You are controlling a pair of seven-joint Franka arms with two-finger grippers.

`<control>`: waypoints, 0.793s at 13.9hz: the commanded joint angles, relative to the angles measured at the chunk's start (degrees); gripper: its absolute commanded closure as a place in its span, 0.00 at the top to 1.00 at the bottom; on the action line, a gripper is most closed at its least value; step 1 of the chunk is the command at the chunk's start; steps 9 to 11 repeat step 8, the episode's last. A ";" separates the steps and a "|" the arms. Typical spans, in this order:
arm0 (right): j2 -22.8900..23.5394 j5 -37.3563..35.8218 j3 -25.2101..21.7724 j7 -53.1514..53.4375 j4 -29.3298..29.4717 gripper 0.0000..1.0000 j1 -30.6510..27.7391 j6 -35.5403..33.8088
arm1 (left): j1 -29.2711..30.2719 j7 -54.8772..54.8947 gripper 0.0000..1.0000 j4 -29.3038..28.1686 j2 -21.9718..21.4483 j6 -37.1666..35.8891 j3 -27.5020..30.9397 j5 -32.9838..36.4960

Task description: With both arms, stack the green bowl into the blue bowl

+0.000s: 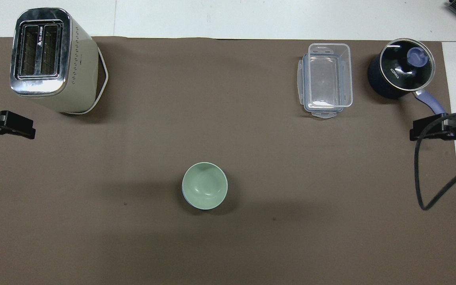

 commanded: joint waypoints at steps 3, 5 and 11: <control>0.47 0.25 0.07 -0.67 0.84 1.00 0.50 -0.47 | 0.22 0.03 1.00 0.71 0.15 -1.20 -0.23 0.84; 0.38 0.25 0.07 -0.67 0.75 1.00 0.50 -0.73 | 0.22 0.03 1.00 0.71 0.15 -1.20 -0.23 0.84; 0.38 0.25 0.07 -0.67 0.84 1.00 0.59 -0.64 | 0.22 0.03 1.00 0.71 0.15 -1.20 -0.23 0.84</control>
